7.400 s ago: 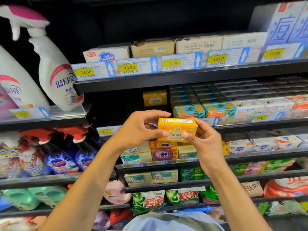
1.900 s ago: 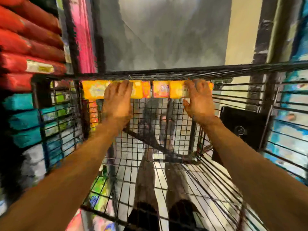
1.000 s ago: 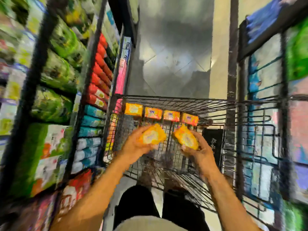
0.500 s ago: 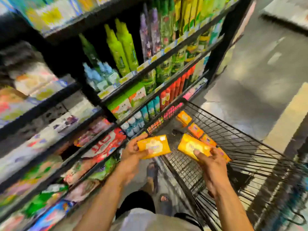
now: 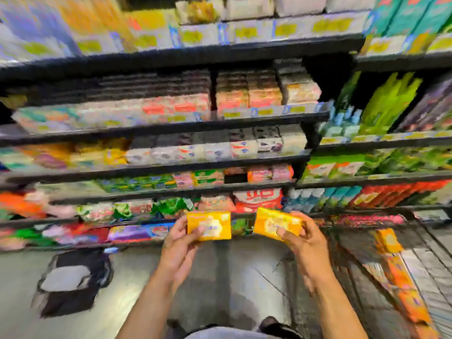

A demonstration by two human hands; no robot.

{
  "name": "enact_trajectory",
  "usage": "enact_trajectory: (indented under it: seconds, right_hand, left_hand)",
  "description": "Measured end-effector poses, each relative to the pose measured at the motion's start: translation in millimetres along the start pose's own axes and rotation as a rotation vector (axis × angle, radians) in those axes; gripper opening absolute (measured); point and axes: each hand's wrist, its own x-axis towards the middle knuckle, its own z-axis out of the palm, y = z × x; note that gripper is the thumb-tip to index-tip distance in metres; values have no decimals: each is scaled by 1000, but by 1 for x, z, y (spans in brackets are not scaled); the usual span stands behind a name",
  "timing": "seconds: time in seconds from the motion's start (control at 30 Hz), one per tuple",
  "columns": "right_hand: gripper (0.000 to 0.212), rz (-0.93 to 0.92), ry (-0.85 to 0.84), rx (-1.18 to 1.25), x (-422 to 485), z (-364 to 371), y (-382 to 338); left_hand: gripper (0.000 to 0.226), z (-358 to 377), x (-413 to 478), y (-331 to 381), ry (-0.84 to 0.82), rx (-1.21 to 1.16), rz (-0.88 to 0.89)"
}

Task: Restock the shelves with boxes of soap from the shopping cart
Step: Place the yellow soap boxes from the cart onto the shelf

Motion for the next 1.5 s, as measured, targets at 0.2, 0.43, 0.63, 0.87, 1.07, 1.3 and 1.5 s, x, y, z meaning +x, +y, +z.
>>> enact_trajectory:
  seconds: [0.2,0.43,0.63,0.87,1.07,1.3,1.5]
  right_hand:
    - [65,35,-127,32,-35,156,28]
    - [33,12,-213,7,-93,315,53]
    - [36,8,-236,-17,-113,404,65]
    - [37,-32,-227,-27,-110,472,53]
    - [44,-90,-255,-13,-90,524,43]
    - [61,-149,-264,4,-53,594,35]
    - [49,-162,-260,23,-20,642,33]
  left_hand:
    - [41,-136,-49,80,187,-46,128]
    - [83,-276,-97,169,230,-46,190]
    - [80,-348,-104,223,241,-45,242]
    - [90,-394,-86,266,214,-86,292]
    - [83,-423,-44,310,178,-25,346]
    - [40,-442,22,398,175,226,453]
    - [41,-462,102,484,201,472,540]
